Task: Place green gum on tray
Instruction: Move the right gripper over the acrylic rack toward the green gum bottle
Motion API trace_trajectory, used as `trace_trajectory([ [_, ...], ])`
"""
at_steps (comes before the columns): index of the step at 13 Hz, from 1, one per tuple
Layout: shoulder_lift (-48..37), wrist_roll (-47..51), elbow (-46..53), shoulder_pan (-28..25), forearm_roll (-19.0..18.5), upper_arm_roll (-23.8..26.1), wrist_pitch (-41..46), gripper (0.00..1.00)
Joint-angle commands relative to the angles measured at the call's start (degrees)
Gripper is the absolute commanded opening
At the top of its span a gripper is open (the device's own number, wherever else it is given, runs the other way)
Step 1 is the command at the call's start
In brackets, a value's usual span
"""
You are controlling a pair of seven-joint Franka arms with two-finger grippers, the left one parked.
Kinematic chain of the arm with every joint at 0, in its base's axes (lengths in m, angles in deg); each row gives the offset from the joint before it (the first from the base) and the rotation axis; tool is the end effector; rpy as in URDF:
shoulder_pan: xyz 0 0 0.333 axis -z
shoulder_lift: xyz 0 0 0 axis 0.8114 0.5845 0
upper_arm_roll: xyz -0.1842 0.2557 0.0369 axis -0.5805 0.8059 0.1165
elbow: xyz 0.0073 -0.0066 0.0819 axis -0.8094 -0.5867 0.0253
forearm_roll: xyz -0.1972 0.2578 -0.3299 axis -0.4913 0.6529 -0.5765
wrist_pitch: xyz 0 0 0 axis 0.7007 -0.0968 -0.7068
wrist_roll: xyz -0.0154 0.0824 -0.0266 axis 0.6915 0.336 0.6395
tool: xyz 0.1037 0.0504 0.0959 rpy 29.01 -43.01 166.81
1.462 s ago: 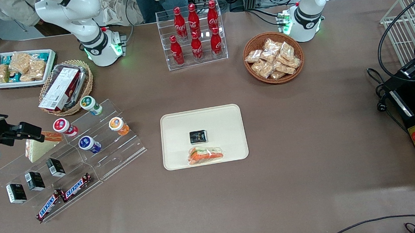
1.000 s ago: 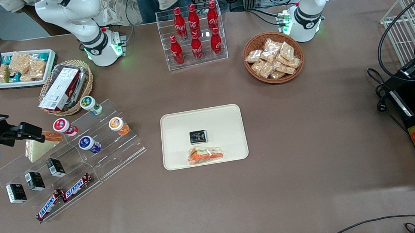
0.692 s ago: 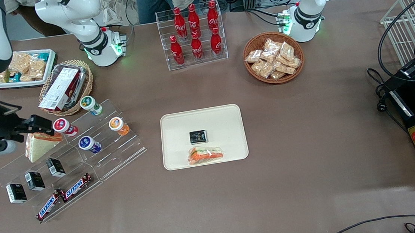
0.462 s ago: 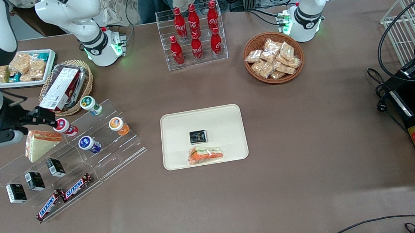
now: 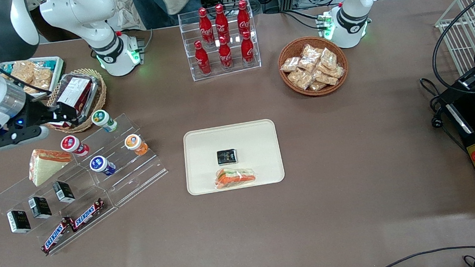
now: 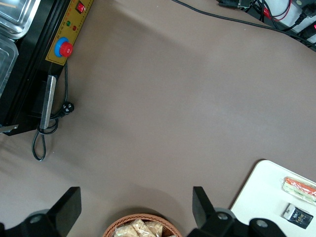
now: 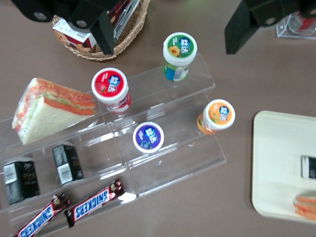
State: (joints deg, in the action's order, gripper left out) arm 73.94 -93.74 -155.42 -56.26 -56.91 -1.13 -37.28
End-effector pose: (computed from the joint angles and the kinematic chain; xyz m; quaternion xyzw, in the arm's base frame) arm 0.5622 0.0261 0.4697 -0.9946 -0.0884 0.0530 0.0125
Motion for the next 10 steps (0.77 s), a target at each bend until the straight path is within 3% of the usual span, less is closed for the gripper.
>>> trace_trajectory([
  [1, -1.97, -2.32, -5.57, -0.35, -0.76, -0.16, -1.75, 1.00],
  [10, -6.89, -2.41, -18.76, -2.90, -1.20, -0.16, -9.83, 1.00],
])
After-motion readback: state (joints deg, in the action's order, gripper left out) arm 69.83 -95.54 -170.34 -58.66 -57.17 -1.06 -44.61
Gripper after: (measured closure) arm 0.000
